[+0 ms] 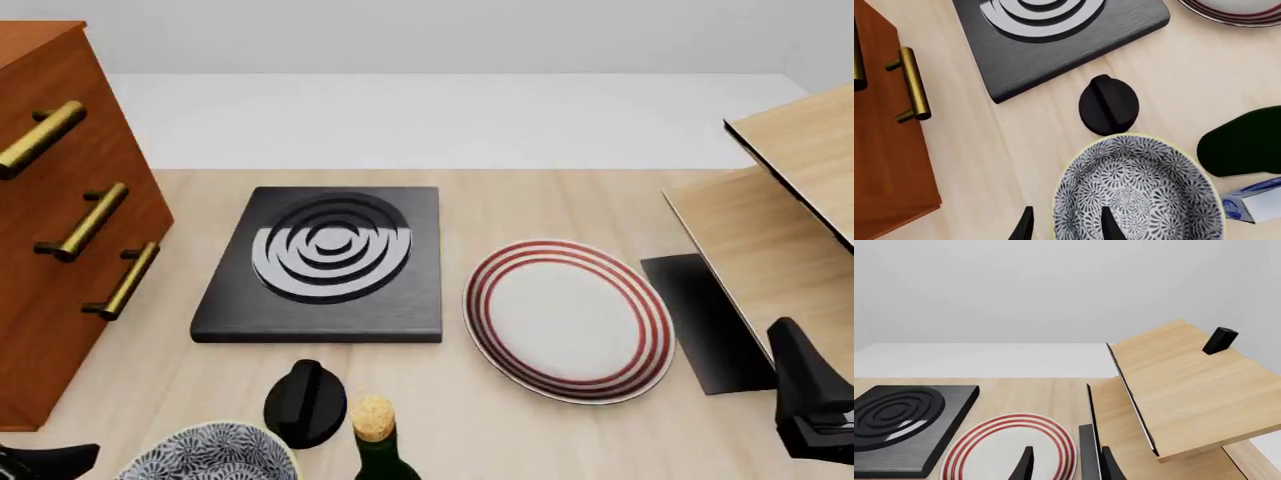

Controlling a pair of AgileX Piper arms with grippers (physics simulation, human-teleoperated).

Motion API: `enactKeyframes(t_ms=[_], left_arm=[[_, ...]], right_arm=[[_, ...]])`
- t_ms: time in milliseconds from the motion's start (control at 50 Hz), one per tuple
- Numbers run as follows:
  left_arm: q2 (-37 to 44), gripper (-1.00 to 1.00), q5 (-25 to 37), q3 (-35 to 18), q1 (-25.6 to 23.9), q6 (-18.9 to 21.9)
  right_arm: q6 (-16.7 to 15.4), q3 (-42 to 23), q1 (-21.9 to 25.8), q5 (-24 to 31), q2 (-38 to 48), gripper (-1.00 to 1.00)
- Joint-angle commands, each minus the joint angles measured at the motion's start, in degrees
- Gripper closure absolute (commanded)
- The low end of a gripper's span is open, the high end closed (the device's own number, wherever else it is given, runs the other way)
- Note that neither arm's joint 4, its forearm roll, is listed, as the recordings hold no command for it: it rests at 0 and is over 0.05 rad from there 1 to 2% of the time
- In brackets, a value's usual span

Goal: Pick up the akita bowl and put it on the plate.

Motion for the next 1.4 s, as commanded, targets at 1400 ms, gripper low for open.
enactKeyframes(t_ms=[1400], left_arm=[[8.0,-1.00,-11.1,5.5,2.4,1.2]], right_arm=[[0.0,0.0,0.0,0.0,0.0,-1.00]])
